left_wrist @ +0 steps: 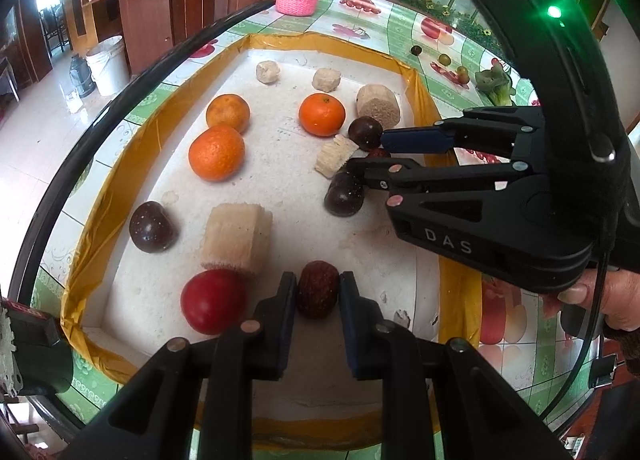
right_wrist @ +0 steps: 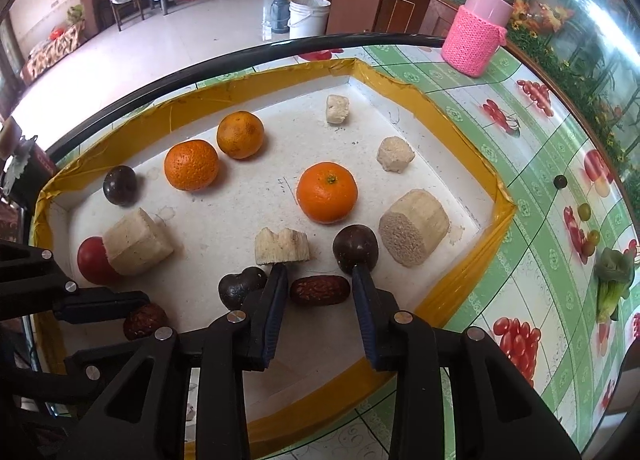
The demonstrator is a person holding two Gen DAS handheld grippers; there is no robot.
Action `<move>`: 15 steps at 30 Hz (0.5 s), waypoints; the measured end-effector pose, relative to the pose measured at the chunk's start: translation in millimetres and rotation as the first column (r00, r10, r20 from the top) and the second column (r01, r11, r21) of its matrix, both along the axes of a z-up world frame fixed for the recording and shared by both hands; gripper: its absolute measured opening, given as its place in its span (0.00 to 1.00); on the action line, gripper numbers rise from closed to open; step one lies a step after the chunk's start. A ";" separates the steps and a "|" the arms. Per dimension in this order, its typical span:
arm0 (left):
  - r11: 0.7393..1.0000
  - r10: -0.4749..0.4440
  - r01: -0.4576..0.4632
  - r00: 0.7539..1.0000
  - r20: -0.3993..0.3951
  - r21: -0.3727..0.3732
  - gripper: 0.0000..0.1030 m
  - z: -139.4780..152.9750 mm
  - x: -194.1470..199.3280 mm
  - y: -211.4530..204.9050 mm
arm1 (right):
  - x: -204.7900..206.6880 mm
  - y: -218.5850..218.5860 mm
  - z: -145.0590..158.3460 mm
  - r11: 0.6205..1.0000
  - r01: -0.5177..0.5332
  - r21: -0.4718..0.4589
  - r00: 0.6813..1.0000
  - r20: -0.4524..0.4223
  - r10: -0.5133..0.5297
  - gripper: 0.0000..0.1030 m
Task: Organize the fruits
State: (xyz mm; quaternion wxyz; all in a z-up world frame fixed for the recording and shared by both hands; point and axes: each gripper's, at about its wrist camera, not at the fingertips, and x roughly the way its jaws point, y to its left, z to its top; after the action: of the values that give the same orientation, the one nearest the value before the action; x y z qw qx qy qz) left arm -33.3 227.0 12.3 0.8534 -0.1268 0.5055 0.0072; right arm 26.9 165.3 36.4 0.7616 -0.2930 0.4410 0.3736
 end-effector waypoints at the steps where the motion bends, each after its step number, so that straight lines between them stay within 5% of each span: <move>1: 1.000 0.001 -0.001 1.000 -0.001 0.001 0.23 0.1 -0.2 0.0 | -0.8 -1.3 1.7 1.000 0.004 0.005 1.000 0.003 -0.004 0.31; 6: 1.000 0.004 -0.004 1.000 -0.001 0.012 0.24 3.2 -3.4 -0.4 | -4.6 -12.0 13.4 0.998 0.034 0.045 0.999 0.006 -0.034 0.34; 9: 1.000 0.013 -0.013 1.000 0.012 0.024 0.39 8.3 -6.1 -1.0 | -10.4 -21.5 23.1 0.996 0.055 0.074 0.998 0.012 -0.056 0.37; 15: 0.998 0.018 -0.021 0.999 0.051 0.063 0.55 23.8 -10.5 -5.4 | -22.8 -43.4 45.3 0.982 0.113 0.148 0.993 0.019 -0.117 0.46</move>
State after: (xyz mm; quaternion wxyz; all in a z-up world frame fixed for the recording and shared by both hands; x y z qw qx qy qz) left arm -43.8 221.5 36.1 0.8694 -0.1048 0.4821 0.0281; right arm 4.2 122.0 81.6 0.8074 -0.2153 0.4178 0.3565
